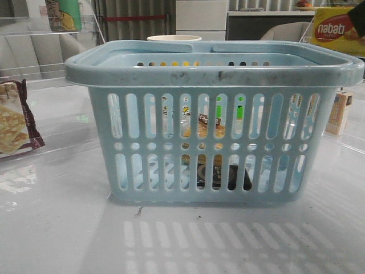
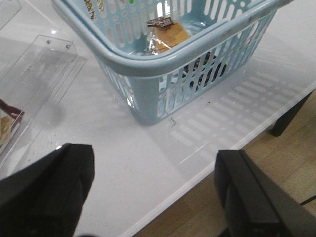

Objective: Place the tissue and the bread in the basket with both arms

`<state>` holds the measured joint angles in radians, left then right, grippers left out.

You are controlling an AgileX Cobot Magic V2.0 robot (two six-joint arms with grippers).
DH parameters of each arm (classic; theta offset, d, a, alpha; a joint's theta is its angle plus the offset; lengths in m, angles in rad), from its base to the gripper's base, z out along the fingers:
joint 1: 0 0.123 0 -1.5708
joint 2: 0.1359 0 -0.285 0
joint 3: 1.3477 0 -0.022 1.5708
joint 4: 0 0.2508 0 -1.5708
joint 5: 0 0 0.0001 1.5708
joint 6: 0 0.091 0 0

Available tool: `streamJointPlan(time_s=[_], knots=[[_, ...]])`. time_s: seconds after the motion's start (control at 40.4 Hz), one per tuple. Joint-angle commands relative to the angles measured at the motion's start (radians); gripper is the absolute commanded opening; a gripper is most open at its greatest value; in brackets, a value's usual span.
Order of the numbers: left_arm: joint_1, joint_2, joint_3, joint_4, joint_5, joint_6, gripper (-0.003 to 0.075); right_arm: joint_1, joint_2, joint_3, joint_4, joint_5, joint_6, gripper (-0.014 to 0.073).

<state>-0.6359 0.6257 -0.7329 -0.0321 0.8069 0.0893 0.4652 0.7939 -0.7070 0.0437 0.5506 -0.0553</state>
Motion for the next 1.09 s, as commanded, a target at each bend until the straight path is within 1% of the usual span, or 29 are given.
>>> streamJointPlan(time_s=[0.0,0.099,0.223,0.446,0.52,0.545,0.644,0.669,0.743,0.842,0.892,0.941,1.065], knots=[[-0.004,-0.027,-0.014,0.012,-0.054,-0.027,0.0559,-0.001,-0.006,-0.027,-0.011,-0.057,-0.006,0.0549],[-0.004,-0.029,-0.010,0.012,-0.054,-0.027,0.0559,-0.001,-0.013,-0.027,-0.011,-0.006,-0.006,0.0549],[-0.004,-0.029,-0.010,0.012,-0.060,-0.027,0.0559,-0.001,-0.072,-0.006,-0.011,0.068,-0.006,0.0549],[-0.004,-0.029,-0.010,0.012,-0.063,-0.027,0.0554,-0.001,-0.230,0.083,-0.002,0.079,-0.006,0.0539],[-0.004,-0.029,-0.010,0.012,-0.063,-0.027,0.0503,-0.001,-0.267,0.102,-0.007,0.079,-0.006,0.0472],[-0.004,-0.029,-0.010,0.012,-0.063,-0.027,0.0481,-0.001,-0.279,0.107,-0.008,0.080,-0.006,0.0434],[-0.004,-0.029,-0.010,0.012,-0.063,-0.027,0.0359,-0.001,-0.299,0.118,-0.008,0.079,-0.006,0.0283],[-0.004,-0.029,-0.010,0.012,-0.063,-0.027,0.0342,-0.001,-0.299,0.119,-0.008,0.079,-0.006,0.0252],[-0.004,-0.029,-0.010,0.012,-0.063,-0.027,0.0256,-0.001,-0.299,0.120,-0.008,0.081,-0.006,0.0148],[-0.004,-0.029,-0.010,0.012,-0.063,-0.027,0.0157,-0.001,-0.299,0.120,-0.008,0.080,-0.006,0.0054],[-0.004,-0.029,-0.010,0.012,-0.063,-0.027,0.0110,-0.001,-0.299,0.120,-0.008,0.082,-0.006,0.0057],[-0.004,-0.029,-0.010,0.012,-0.063,-0.027,0.0087,-0.001,-0.299,0.120,-0.008,0.083,-0.006,0.0057],[-0.004,-0.029,-0.010,0.012,-0.063,-0.027,0.0091,-0.001,-0.299,0.120,-0.008,0.085,-0.006,0.0057]])
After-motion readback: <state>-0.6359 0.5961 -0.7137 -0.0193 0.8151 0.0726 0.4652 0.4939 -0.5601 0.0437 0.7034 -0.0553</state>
